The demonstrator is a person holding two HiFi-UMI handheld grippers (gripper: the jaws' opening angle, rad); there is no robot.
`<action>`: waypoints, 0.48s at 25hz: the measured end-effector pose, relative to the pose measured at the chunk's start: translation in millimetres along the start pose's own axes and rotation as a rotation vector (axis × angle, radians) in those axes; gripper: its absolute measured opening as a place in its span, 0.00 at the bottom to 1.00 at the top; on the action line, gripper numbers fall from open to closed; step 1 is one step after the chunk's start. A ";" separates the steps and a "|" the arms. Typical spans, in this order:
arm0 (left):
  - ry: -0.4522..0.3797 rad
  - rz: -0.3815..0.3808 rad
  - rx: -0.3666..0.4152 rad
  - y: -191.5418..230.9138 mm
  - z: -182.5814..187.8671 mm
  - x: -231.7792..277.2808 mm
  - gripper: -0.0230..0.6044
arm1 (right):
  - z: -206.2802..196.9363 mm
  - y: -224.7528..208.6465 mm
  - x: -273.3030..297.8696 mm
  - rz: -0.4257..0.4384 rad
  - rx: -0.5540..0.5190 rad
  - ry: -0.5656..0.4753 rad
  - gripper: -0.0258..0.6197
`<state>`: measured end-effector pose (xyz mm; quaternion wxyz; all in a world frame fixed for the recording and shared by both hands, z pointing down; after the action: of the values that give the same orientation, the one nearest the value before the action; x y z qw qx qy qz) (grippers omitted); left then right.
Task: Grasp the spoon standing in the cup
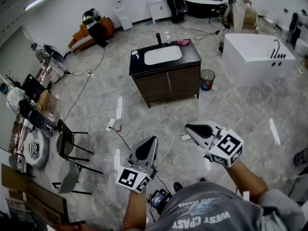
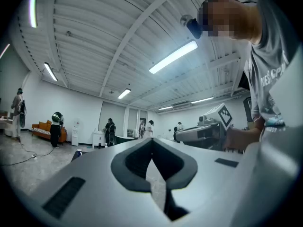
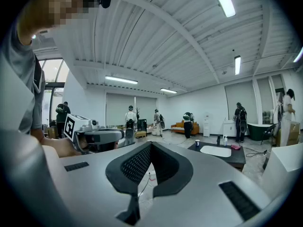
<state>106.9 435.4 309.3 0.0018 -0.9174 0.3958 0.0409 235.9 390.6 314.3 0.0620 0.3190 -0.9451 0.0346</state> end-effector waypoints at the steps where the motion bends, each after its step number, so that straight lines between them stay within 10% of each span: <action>1: 0.000 -0.001 0.000 0.0 -0.2 -1.3 0.04 | -1.0 0.5 0.5 -0.001 -0.001 -0.001 0.09; 12: 0.005 -0.006 -0.003 5.7 -3.3 -9.6 0.04 | -2.0 6.9 7.0 -0.006 0.013 -0.010 0.09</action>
<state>96.5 438.4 313.5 -0.0006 -0.9187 0.3929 0.0394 226.3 392.1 317.1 0.0555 0.3223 -0.9442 0.0389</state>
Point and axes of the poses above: the fingertips, and each gripper's own axes: x forward along the fingers, y to its left, z out of its top, the point moved 2 cm from there along -x, backward along the fingers, and after that the axes turned 9 degrees about -z, right-handed, at the moved point
